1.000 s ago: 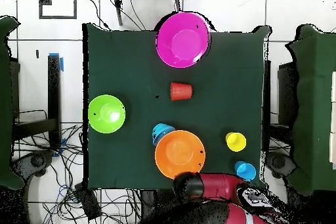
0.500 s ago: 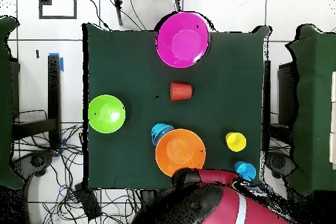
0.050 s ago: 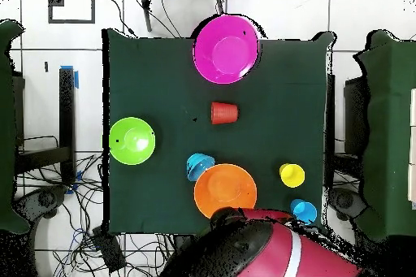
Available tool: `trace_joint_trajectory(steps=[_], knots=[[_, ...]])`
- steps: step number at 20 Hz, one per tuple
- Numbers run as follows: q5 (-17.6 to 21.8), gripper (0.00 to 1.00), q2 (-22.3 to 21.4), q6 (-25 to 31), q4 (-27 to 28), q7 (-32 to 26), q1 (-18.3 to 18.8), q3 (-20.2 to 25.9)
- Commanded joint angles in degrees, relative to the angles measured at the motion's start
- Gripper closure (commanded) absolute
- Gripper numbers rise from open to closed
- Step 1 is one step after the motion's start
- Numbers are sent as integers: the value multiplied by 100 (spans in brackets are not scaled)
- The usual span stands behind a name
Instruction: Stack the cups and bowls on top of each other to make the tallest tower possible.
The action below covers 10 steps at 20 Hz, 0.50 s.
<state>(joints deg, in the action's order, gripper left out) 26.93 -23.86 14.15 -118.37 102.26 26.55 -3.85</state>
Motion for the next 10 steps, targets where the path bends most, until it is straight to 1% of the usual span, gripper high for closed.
trace_joint_trajectory(steps=[1, 3, 6, 10], knots=[[-313, 0, 78, -688, 869, 748, 13, 689], [-317, 0, -26, -552, 902, 699, -14, 693], [-467, 0, -138, -80, 985, 580, 46, 807], [-588, 0, -224, 175, 1029, 489, 102, 888]])
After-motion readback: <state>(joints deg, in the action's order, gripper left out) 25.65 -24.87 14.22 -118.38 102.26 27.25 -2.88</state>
